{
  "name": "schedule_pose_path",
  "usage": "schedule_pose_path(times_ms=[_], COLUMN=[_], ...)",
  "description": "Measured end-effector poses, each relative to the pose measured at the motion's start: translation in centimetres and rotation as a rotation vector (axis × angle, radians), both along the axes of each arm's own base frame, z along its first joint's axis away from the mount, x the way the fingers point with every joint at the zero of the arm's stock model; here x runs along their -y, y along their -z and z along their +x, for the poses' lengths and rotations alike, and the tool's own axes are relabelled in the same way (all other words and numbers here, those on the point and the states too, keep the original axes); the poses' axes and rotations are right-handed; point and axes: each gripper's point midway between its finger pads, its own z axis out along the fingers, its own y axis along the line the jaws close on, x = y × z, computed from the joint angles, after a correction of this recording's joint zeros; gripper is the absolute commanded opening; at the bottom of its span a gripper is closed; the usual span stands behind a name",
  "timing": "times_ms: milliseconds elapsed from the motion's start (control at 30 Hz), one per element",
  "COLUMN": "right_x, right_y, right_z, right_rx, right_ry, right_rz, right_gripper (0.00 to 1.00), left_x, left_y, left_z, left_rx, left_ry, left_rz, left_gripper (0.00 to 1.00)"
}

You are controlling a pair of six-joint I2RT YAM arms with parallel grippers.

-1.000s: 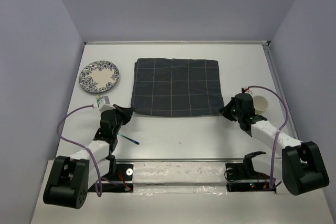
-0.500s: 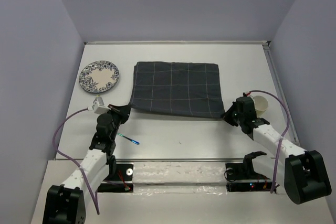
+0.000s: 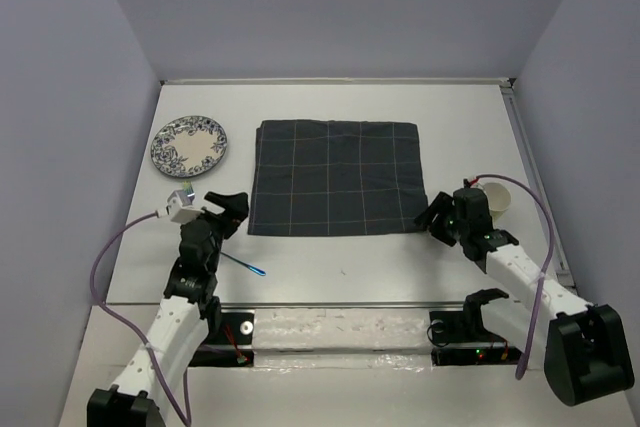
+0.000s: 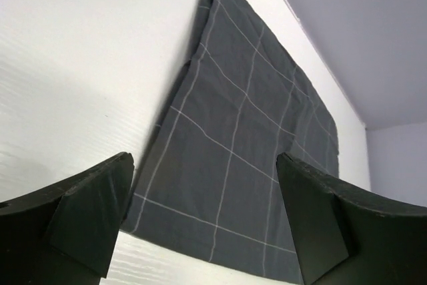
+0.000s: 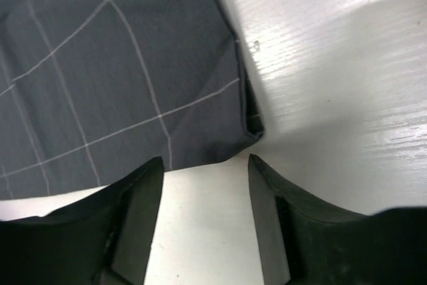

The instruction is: Set the dinner table for one person

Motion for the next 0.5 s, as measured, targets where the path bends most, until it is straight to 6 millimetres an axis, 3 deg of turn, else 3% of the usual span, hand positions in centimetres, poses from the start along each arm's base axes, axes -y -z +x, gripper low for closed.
schedule_pose_path(times_ms=[133,333,400,500], right_x=[-0.3,-1.4,-1.7,-2.2], right_y=[-2.1,-7.4,-8.7,-9.3], right_z=[0.2,1.4,1.6,1.7], right_rx=[0.056,0.206,0.245,0.268], right_ry=[-0.024,-0.067,-0.088,-0.112], right_rz=[0.016,0.066,0.079,0.088], right_gripper=[0.63,0.63,0.63,0.63], left_x=[-1.3,-2.6,-3.0,-3.9], left_y=[-0.6,-5.7,-6.5,-6.1], left_z=[0.7,3.9,4.9,6.8], left_rx=[-0.042,-0.002,-0.003,-0.046], left_ry=[-0.053,-0.139,-0.168,-0.203], left_rz=[0.082,0.142,0.147,0.15], left_gripper=[0.99,0.99,0.99,0.97])
